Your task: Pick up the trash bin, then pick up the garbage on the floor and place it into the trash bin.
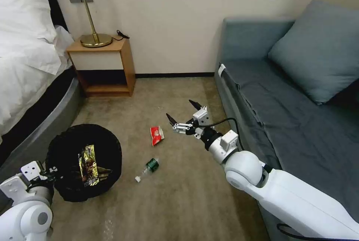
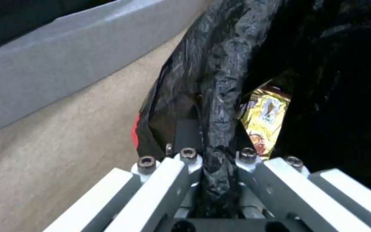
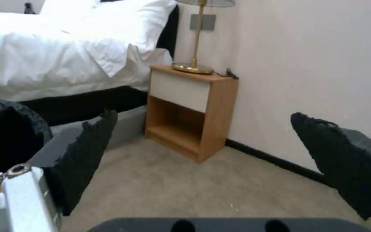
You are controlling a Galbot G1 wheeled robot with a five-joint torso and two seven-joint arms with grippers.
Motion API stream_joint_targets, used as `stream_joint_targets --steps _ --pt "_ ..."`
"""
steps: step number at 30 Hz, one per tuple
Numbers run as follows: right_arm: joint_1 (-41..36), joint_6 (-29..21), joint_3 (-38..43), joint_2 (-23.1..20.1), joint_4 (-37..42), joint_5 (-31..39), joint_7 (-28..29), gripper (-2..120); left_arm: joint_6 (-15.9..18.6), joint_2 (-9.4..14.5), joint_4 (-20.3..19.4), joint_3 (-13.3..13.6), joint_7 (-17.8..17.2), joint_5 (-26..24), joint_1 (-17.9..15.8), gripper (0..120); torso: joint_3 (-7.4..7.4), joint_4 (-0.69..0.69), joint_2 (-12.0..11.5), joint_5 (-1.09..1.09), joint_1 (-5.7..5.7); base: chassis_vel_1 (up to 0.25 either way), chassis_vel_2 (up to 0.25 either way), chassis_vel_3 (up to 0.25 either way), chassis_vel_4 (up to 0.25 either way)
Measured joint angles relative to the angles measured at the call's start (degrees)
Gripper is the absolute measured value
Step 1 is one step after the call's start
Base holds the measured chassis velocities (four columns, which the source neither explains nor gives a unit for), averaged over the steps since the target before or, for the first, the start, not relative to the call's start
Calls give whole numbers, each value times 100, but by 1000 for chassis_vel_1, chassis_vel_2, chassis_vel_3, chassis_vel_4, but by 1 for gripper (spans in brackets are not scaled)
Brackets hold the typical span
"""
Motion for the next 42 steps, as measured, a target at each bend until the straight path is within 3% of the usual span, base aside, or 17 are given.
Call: stream_joint_targets --steps 26,36,42 --pt "401 36 -741 123 -364 -7 6 100 0 97 -8 -189 9 -9 37 2 0 0 0 0 0 -122 122 127 -124" --pt "903 148 -1648 253 -732 50 -10 100 -8 197 25 -345 72 -50 70 2 0 0 0 -1 0 -102 95 94 -94" --pt "1521 669 -2604 400 -1731 -267 -664 100 -18 277 144 -333 100 -31 -1 2 -1 0 1 1 0 0 0 0 0"
